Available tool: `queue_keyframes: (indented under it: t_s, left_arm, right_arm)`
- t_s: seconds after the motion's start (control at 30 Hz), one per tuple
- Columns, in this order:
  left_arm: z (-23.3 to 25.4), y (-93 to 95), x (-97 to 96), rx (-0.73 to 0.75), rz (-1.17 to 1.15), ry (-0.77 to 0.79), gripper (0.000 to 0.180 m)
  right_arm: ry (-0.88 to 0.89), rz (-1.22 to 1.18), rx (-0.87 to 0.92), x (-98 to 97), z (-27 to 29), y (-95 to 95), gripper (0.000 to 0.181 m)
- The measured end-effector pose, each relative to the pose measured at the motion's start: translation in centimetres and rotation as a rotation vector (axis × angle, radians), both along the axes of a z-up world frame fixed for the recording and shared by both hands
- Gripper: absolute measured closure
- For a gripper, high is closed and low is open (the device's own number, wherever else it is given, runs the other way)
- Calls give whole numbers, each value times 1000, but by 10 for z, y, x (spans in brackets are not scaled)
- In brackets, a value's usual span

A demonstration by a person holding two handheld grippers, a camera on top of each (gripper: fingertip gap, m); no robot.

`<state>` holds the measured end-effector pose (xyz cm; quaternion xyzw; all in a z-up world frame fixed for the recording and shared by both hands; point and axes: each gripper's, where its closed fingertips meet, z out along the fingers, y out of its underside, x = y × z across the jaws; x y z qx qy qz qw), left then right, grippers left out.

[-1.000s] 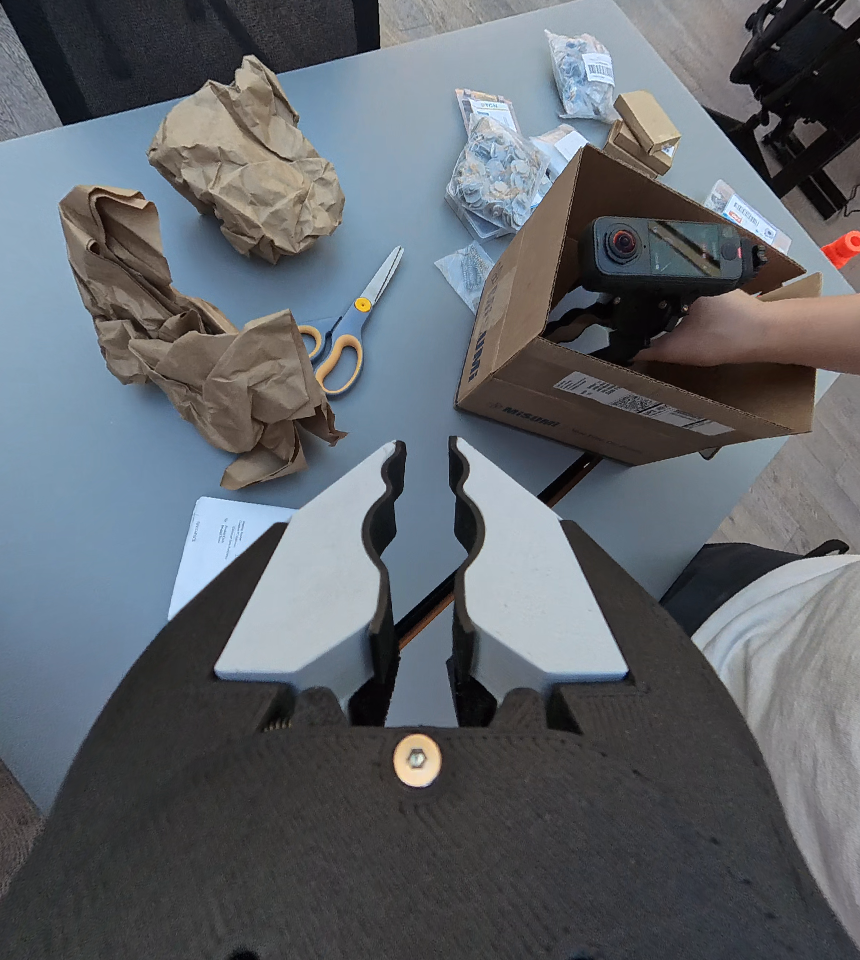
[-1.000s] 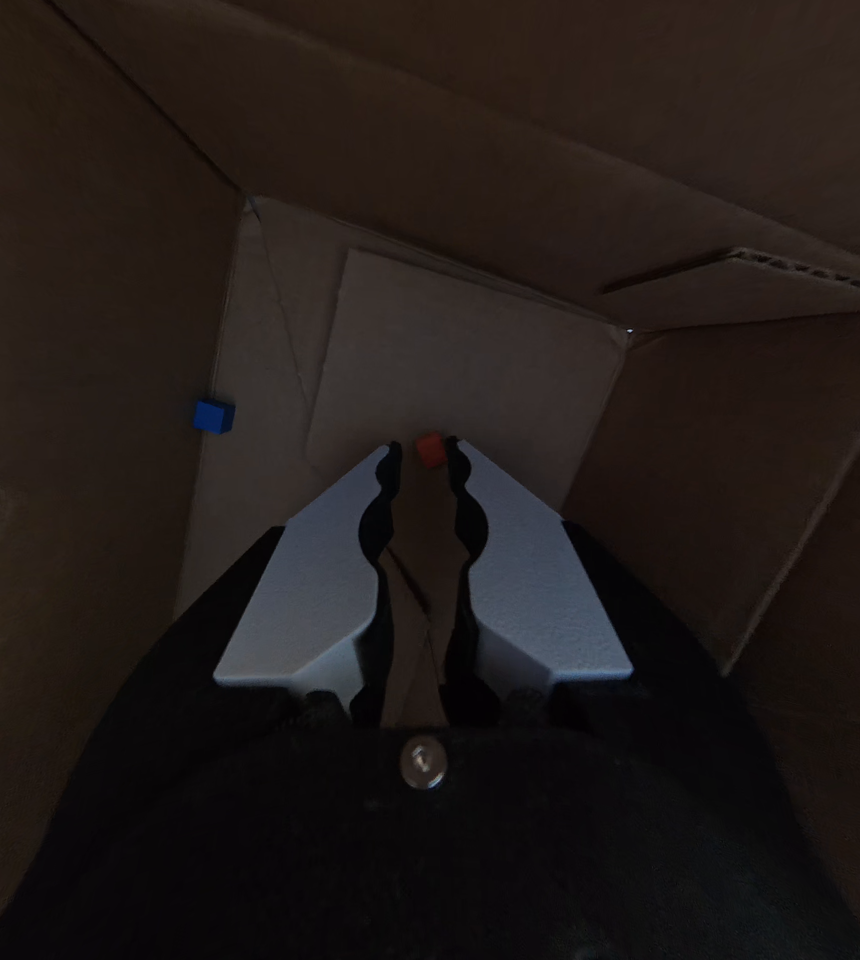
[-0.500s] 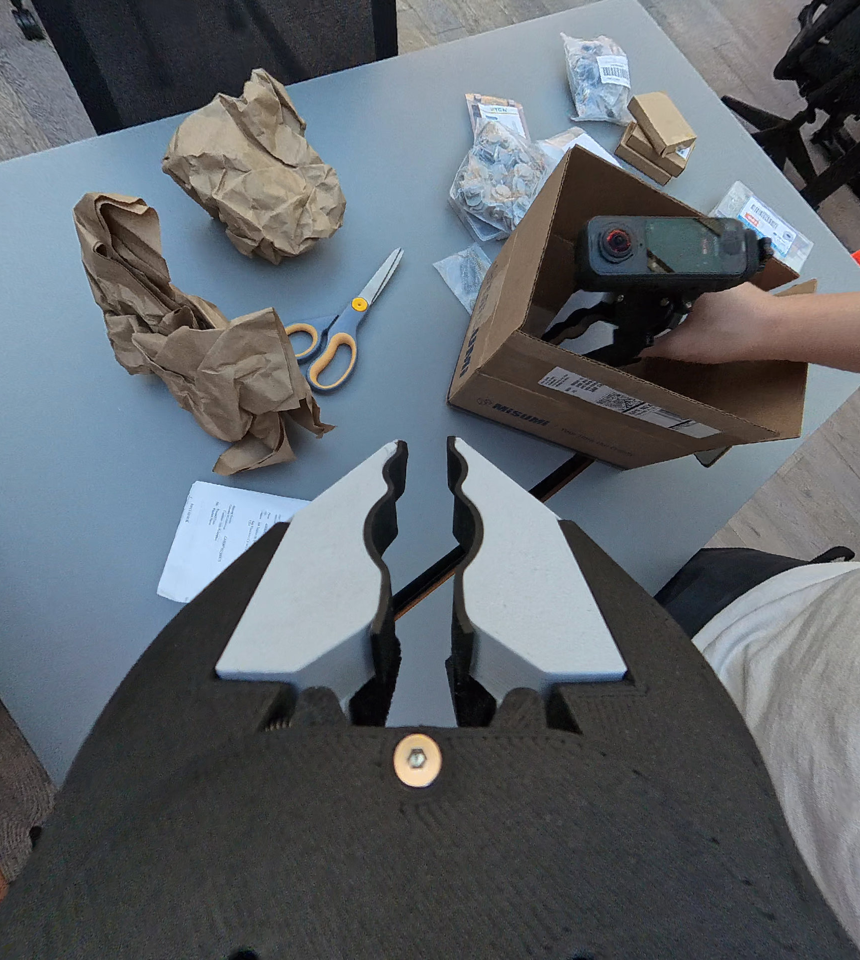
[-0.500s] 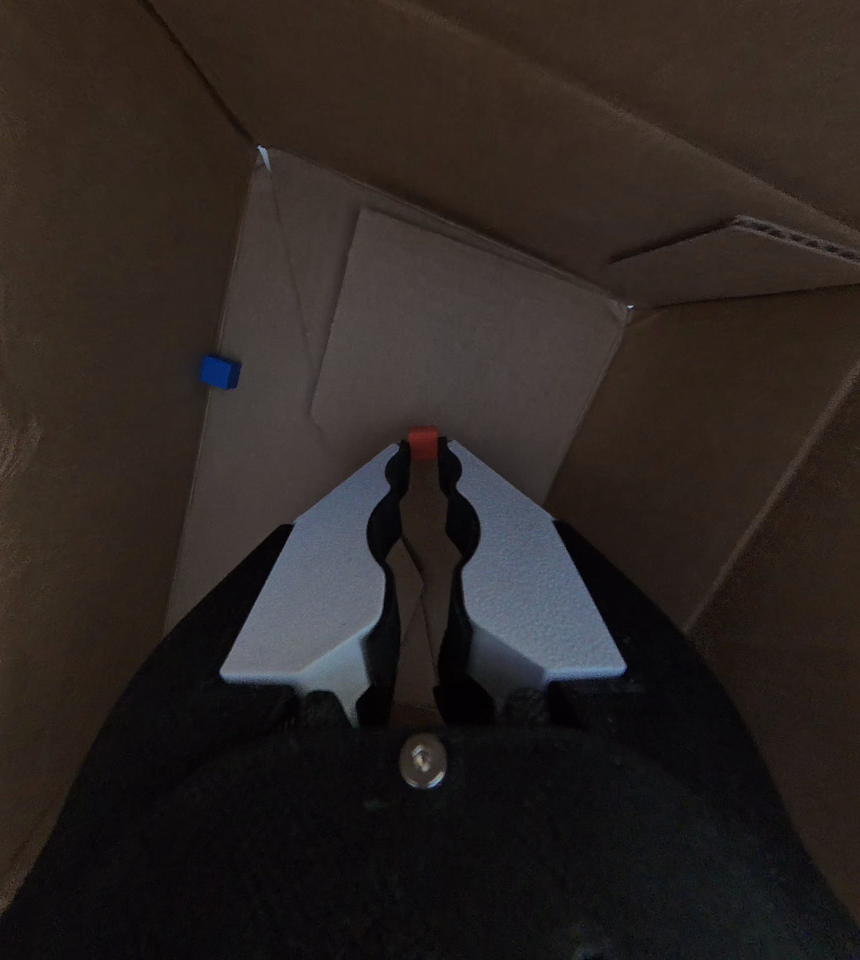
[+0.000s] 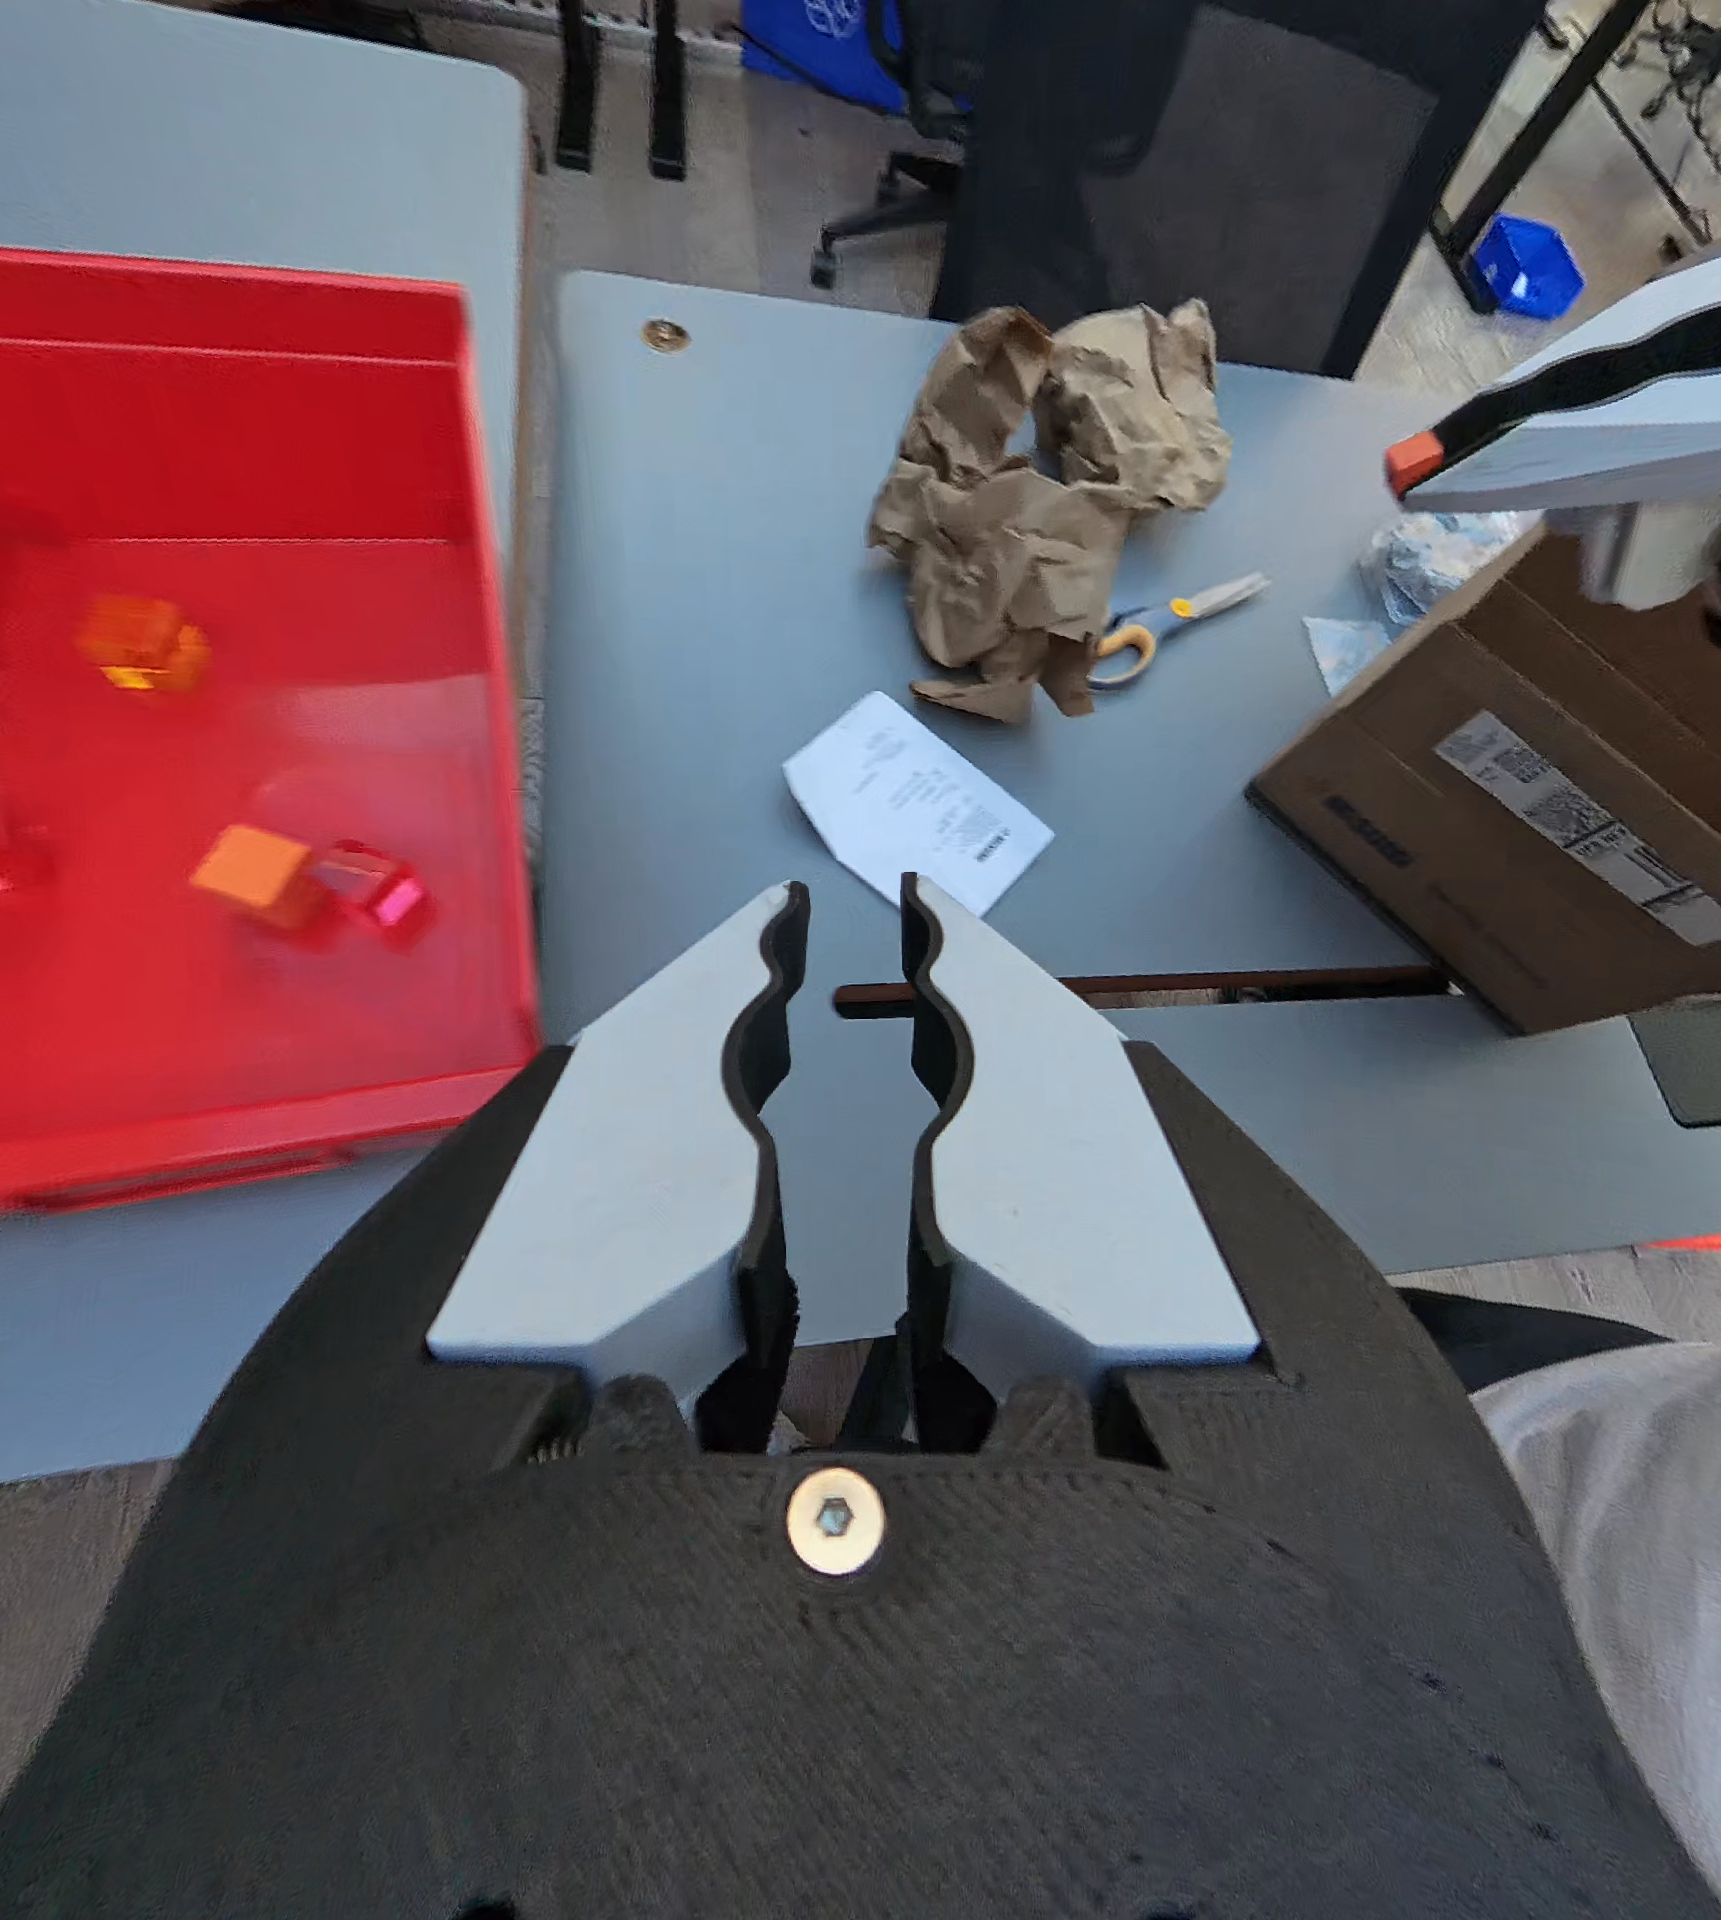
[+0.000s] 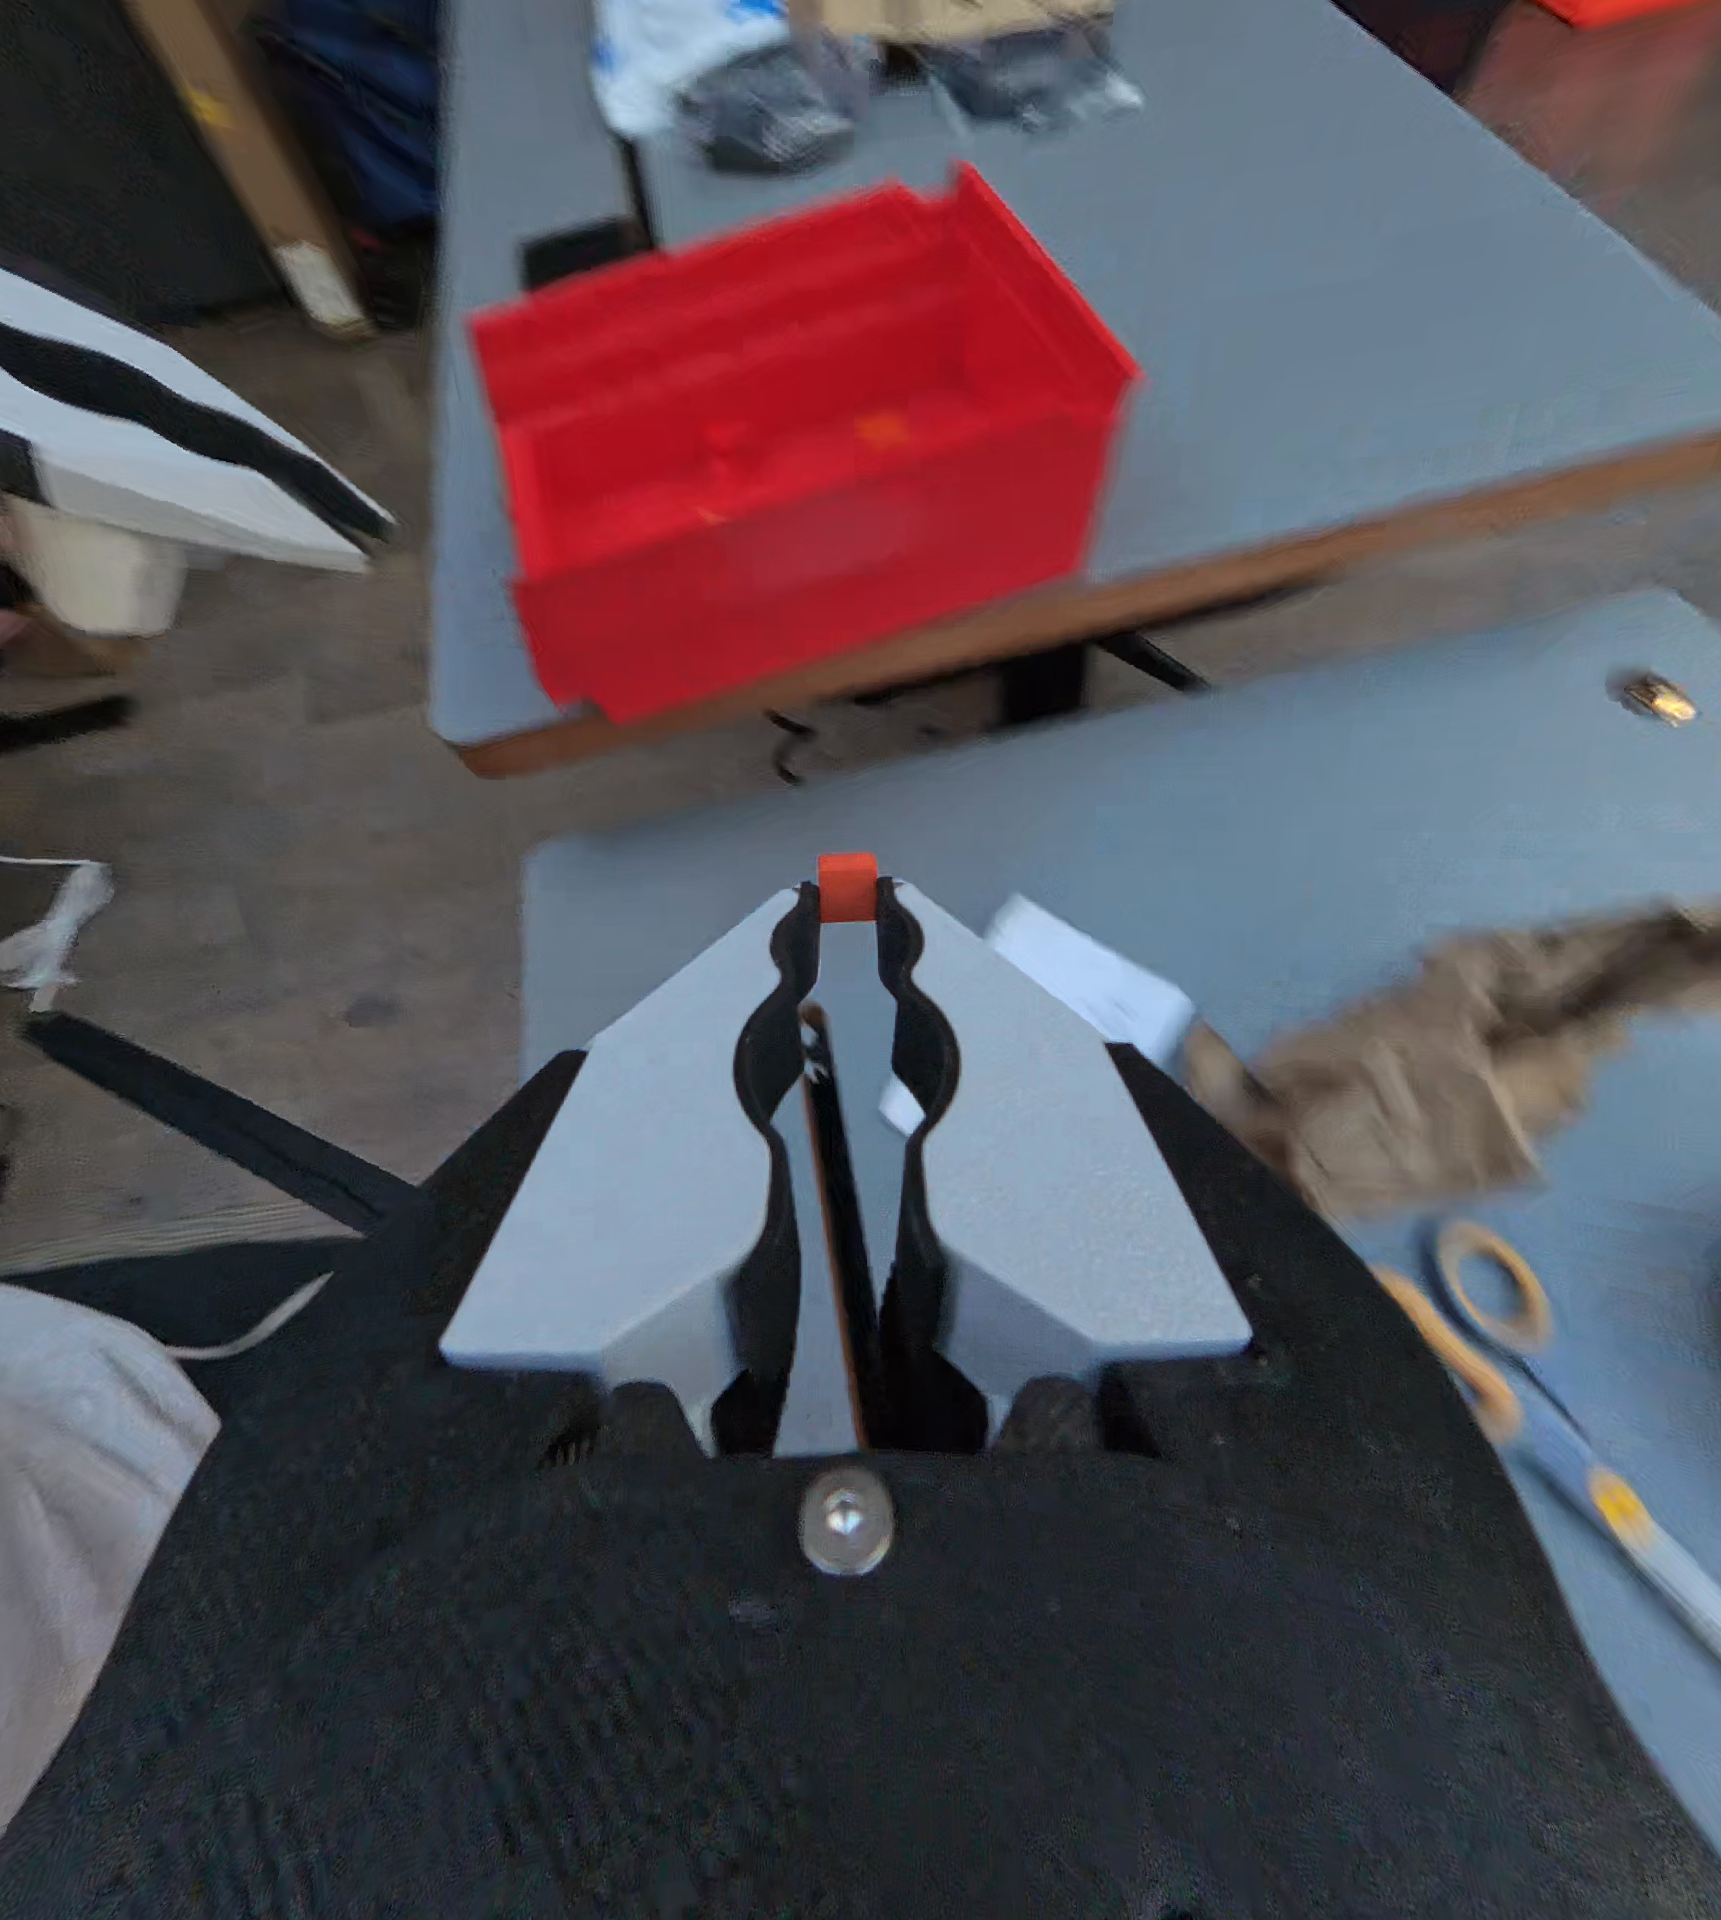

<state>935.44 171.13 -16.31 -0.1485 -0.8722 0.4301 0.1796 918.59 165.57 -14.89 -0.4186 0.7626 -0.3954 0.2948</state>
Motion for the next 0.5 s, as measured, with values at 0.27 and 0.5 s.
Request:
queue_keyframes:
  t_s: [0.27,0.5]
  left_arm:
    - [45,19,178,-67,133,-42,158]
    - [16,42,222,-21,109,-99,158]
  right_arm:
    - [63,173,74,273,-45,-67,172]
    - [-164,134,3,274,23,-89,153]
